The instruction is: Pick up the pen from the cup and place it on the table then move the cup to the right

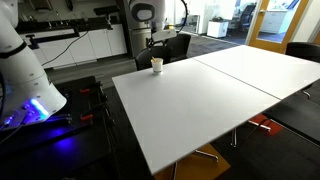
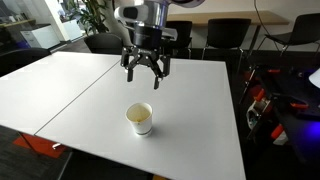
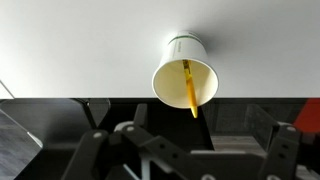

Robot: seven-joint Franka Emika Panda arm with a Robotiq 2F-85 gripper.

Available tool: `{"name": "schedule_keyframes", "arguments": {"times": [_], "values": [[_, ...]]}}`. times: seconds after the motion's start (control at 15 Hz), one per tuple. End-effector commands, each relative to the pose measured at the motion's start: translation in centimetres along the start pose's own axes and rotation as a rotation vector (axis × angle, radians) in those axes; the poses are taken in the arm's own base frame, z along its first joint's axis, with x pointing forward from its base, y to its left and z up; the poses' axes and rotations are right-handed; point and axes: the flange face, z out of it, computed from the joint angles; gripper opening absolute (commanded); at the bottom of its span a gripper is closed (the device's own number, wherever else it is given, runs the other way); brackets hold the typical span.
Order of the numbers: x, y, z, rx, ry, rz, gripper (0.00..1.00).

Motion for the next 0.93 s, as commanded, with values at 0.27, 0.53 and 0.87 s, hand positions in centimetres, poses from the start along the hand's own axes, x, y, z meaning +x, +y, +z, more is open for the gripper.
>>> {"name": "schedule_keyframes", "arguments": {"times": [0.27,0.53,0.87], "values": [[0.17,0.14,0.74,0.009,-0.003,0.001,1.00],[-0.31,0.21,0.32,-0.015,-0.033,-0.095,1.00],[0.02,0.73,0.96,0.030,-0.056,-0.210,1.00]]}}
